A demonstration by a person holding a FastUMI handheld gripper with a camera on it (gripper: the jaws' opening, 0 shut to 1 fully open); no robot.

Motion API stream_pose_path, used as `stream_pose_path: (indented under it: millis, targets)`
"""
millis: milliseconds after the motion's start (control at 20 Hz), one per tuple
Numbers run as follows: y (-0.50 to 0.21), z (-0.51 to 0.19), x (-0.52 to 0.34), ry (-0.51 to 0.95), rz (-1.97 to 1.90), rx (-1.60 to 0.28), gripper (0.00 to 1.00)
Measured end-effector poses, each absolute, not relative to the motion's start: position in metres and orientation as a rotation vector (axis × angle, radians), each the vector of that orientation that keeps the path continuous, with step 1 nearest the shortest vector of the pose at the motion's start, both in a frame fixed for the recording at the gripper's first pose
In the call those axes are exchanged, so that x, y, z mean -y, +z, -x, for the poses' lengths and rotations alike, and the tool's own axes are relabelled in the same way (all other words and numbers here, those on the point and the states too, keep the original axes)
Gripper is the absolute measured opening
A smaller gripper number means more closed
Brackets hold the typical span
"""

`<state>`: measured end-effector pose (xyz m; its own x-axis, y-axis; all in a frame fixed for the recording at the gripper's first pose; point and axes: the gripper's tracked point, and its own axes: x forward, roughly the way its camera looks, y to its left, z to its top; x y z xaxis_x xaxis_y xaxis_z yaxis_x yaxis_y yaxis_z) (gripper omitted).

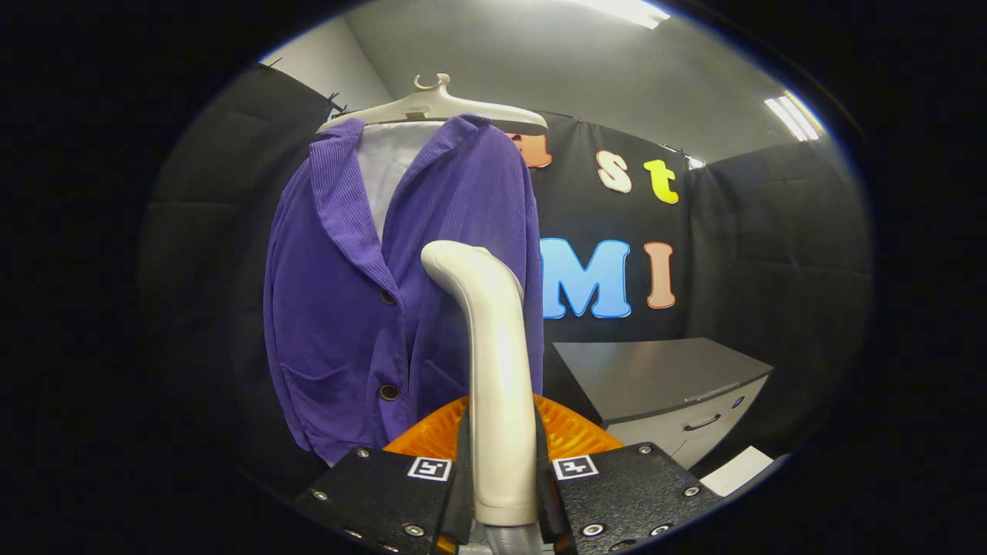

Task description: Iron the clothes twice with a garment steamer, once on the left side and once on the right side.

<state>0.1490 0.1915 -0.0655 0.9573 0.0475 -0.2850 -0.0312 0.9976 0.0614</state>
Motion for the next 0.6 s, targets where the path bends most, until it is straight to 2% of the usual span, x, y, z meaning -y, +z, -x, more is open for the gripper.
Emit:
stream_pose_path:
  millis: [600]
  targets:
    - [-0.164,-0.104,-0.189,0.056,-0.054,-0.405,0.33]
